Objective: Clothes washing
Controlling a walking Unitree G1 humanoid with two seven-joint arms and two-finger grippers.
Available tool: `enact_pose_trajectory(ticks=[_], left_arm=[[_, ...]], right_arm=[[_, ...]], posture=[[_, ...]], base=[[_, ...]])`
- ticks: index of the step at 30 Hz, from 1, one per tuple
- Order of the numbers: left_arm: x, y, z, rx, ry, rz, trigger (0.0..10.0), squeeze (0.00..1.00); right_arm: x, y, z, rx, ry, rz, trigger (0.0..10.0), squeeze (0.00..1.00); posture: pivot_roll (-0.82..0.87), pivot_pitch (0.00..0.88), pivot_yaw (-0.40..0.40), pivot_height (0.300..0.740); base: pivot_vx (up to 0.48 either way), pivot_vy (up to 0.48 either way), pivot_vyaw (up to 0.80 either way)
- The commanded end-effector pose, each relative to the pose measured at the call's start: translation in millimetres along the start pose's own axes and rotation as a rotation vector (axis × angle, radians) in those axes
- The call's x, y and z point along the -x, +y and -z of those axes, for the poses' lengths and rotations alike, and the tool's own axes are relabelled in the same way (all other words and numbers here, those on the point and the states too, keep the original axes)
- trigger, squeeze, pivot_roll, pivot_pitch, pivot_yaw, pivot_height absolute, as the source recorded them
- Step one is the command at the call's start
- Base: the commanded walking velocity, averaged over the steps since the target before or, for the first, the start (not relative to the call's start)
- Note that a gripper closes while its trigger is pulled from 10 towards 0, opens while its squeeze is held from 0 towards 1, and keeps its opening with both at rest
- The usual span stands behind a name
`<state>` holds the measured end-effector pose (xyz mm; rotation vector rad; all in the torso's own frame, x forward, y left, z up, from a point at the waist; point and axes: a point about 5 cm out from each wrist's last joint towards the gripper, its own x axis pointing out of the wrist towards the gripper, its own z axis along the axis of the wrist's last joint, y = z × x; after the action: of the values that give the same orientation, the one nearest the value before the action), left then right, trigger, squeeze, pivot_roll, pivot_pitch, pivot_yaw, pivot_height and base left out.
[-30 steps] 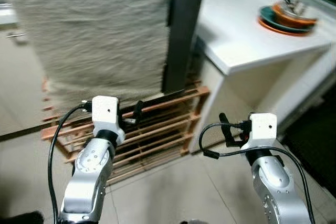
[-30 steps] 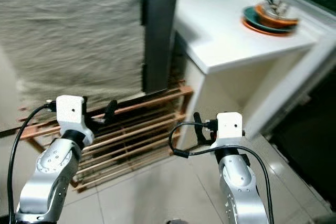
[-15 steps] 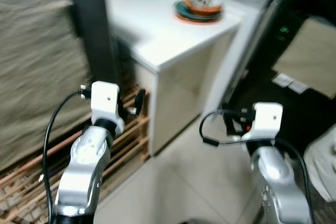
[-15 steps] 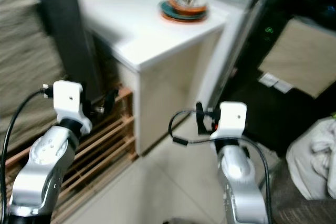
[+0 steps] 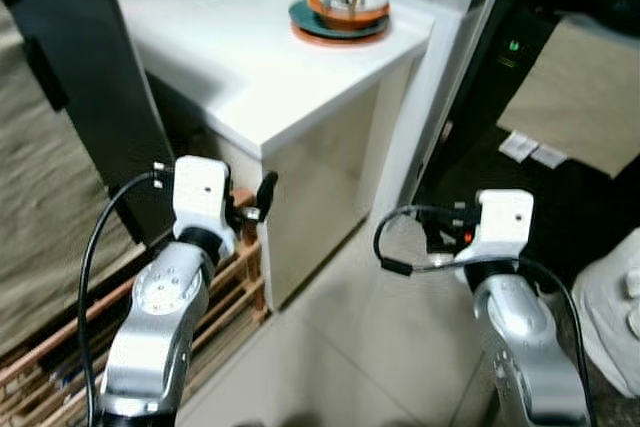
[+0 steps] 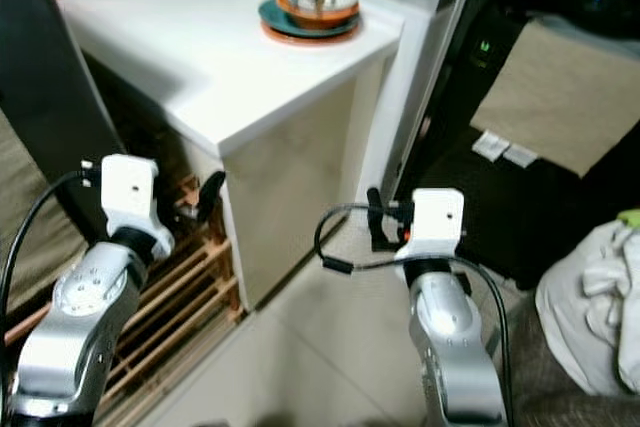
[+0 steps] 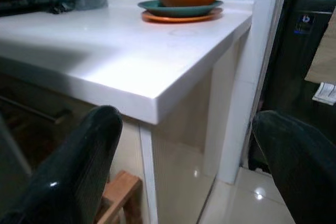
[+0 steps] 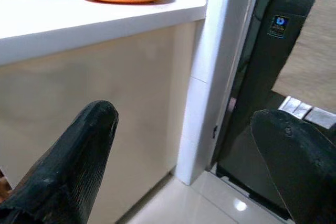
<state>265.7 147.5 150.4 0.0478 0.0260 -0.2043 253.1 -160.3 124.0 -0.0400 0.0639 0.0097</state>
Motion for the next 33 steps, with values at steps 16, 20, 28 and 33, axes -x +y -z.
enact_pose_trajectory(ticks=[16, 20, 28, 33], left_arm=[[0.7, 0.6, -8, -0.006, -0.011, 0.009, 10.0, 0.0], [-0.8, 0.2, -11, -0.009, -0.017, 0.014, 10.0, 0.0], [-3.1, 1.4, -13, -0.03, -0.023, 0.009, 10.0, 0.0], [-3.7, 2.7, -12, -0.029, -0.019, 0.001, 10.0, 0.0]], right_arm=[[-4.8, 1.1, -7, 0.023, -0.005, -0.018, 10.0, 0.0], [-6.4, 3.0, -10, 0.024, -0.013, -0.023, 10.0, 0.0], [-9.9, 4.5, -15, 0.014, -0.03, -0.029, 10.0, 0.0], [-12.0, 7.6, -16, 0.016, -0.04, -0.043, 10.0, 0.0]], posture=[[-0.02, 0.0, -0.045, 0.74], [-0.02, 0.0, -0.044, 0.74], [-0.01, 0.0, -0.044, 0.74], [-0.01, 0.0, -0.043, 0.74]], base=[[0.08, 0.0, -0.29], [0.273, 0.0, -0.8], [0.269, 0.0, -0.8], [0.257, 0.0, -0.16]])
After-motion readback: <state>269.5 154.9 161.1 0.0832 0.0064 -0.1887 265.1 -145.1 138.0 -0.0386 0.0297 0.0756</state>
